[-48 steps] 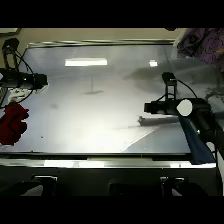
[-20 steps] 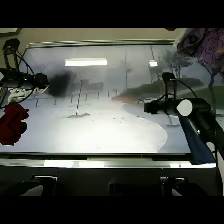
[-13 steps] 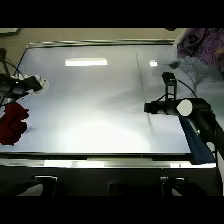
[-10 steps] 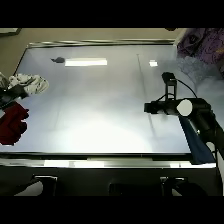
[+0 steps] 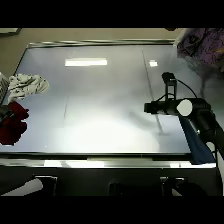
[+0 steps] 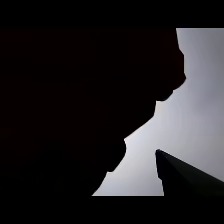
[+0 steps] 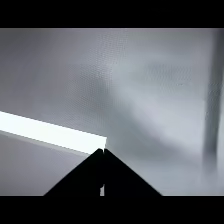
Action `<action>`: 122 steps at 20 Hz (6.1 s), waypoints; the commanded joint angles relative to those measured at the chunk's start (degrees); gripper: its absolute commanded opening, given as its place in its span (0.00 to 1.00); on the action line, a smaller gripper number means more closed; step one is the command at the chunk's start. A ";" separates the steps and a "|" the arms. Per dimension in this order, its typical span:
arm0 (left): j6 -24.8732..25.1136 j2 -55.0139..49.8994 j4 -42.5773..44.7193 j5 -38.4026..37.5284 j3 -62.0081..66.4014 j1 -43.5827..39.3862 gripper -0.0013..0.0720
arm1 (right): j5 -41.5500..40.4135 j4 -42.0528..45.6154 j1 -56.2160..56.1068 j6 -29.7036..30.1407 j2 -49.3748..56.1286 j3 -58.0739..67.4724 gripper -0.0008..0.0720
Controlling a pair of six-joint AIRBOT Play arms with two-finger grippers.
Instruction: Fold the clothes and pants, and hang the long-sleeved shirts on hangers.
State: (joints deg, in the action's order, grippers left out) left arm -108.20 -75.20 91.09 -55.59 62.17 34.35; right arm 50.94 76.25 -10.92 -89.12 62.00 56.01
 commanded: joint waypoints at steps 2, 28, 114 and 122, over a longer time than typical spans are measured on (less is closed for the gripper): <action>0.17 -6.16 -0.04 4.63 -1.62 2.47 1.00 | -0.09 0.00 -0.04 -0.02 0.02 0.04 0.05; -4.02 -7.13 -35.41 18.75 -1.36 -71.65 0.65 | 17.88 21.51 0.20 -6.99 -11.02 0.02 0.54; 5.81 40.74 -8.66 -16.04 26.32 -18.38 0.03 | 14.49 6.51 5.70 -23.06 -26.12 36.04 0.05; 13.94 11.30 -18.05 -10.51 17.64 -21.94 0.04 | 25.07 -4.42 5.70 -24.44 12.66 36.04 0.05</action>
State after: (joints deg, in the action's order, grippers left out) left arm -96.36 -53.19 74.87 -69.80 82.41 14.24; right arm 73.23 76.97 -5.17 -113.27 61.30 92.01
